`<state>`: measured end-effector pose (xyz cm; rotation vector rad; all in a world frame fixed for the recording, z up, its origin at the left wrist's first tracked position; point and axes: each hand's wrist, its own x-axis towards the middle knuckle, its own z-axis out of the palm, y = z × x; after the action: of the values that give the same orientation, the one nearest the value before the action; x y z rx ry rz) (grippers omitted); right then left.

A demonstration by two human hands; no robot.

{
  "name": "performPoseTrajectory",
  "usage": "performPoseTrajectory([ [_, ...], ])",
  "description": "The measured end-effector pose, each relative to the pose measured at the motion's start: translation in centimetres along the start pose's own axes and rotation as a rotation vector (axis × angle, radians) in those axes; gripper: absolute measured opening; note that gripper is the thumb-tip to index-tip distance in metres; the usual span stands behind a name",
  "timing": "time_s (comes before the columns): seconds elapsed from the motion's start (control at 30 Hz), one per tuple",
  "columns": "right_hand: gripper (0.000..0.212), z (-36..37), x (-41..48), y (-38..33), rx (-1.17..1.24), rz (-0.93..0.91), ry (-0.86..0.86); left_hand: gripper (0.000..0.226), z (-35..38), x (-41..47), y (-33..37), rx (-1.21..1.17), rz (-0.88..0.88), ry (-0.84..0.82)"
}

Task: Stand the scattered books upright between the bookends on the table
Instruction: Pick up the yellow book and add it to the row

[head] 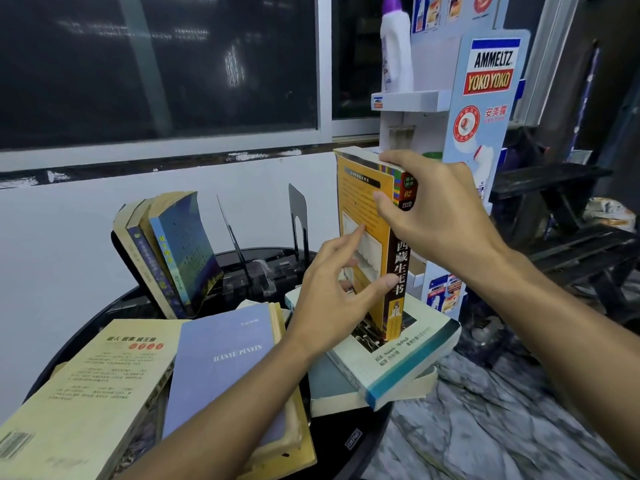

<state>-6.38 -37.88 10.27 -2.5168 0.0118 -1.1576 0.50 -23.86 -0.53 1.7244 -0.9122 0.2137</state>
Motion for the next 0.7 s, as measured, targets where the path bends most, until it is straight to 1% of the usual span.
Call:
performPoseTrajectory([
  [0.1, 0.048, 0.0, 0.0, -0.8, -0.011, -0.014, 0.003, 0.077, -2.3, -0.1, -1.4, 0.112, -0.015, 0.019],
  [0.2, 0.047, 0.0, 0.4, -1.8, -0.012, -0.033, 0.013, 0.071, -5.4, 0.0, -3.0, 0.209, -0.049, 0.075],
  [0.3, 0.046, 0.2, 0.7, -3.2, 0.014, -0.047, 0.011, 0.068, -8.7, 0.2, -4.2, 0.283, -0.039, 0.142],
  [0.47, 0.044, 1.3, 1.6, -6.2, 0.063, -0.105, 0.003, 0.065, -14.6, 0.9, -5.6, 0.569, -0.046, 0.236],
  [0.53, 0.041, 2.1, 2.2, -7.4, 0.083, -0.126, 0.008, 0.064, -16.9, 1.2, -5.8, 0.658, -0.039, 0.251],
  [0.7, 0.035, 4.5, 3.7, -10.5, 0.15, -0.172, 0.029, 0.062, -22.2, 2.0, -6.5, 0.803, -0.028, 0.227],
])
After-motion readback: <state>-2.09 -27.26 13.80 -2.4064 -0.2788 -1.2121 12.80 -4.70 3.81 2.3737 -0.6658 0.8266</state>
